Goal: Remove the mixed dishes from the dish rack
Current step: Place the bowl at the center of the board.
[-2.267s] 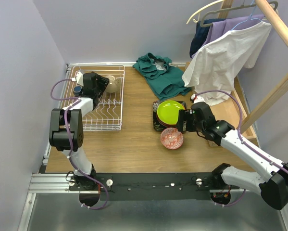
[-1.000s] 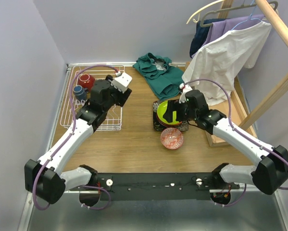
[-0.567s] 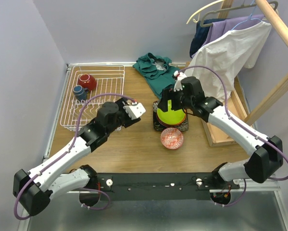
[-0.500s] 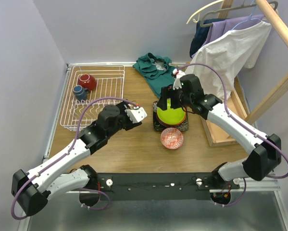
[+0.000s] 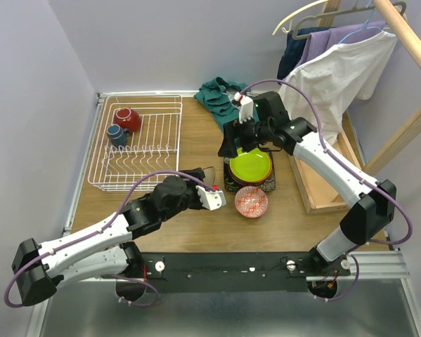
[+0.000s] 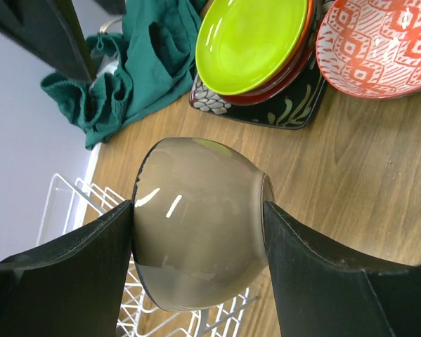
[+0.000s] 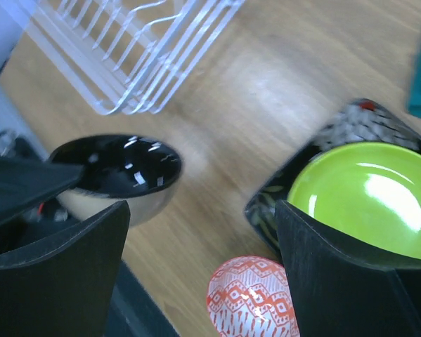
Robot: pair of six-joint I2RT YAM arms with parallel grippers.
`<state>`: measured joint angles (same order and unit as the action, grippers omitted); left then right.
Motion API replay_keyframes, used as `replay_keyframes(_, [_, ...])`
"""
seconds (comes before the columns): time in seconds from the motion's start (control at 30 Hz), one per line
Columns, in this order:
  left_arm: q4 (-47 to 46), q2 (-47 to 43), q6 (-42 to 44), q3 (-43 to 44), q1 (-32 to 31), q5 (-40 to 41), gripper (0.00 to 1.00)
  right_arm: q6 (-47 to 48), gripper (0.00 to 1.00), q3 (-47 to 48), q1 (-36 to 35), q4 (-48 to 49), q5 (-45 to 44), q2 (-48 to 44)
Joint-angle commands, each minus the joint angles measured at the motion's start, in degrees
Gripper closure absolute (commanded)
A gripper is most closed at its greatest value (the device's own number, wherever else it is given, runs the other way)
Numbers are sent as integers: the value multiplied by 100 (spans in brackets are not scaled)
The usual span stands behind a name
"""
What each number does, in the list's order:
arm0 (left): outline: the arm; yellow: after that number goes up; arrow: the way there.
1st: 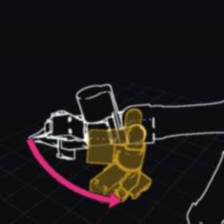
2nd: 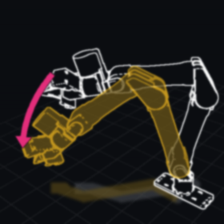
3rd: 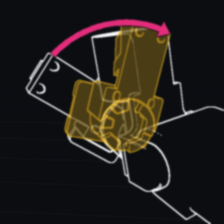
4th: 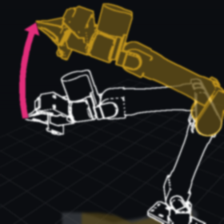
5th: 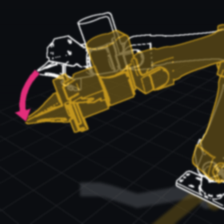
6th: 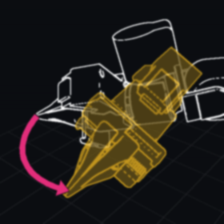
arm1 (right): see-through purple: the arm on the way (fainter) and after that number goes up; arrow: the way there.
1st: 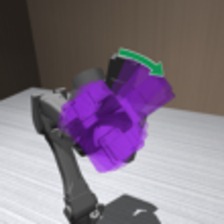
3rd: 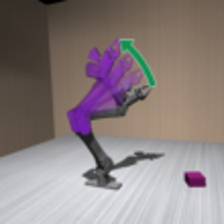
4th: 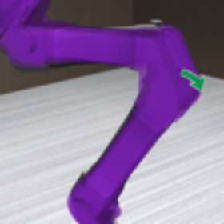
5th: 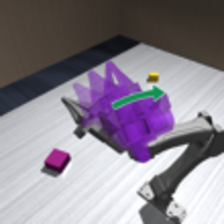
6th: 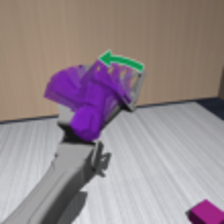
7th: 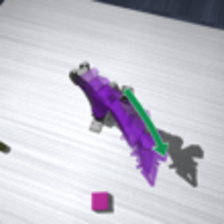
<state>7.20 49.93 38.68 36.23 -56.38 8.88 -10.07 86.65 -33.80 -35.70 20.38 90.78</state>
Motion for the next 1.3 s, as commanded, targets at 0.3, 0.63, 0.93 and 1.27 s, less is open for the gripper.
replay_keyframes(0.3, [-949,-10,333,-72,-725,315,77,3209,11,686,-21,-1419,3594,834])
replay_keyframes(0.63, [-1045,87,685,-116,-813,439,77,4750,15,977,-30,-3004,4510,1284])
replay_keyframes(0.93, [-1107,210,755,-2,-954,386,77,4997,17,915,-126,-3144,4650,1451])
replay_keyframes(1.27, [-1248,315,712,77,-980,368,77,5366,31,1003,-311,-3575,4703,1715])
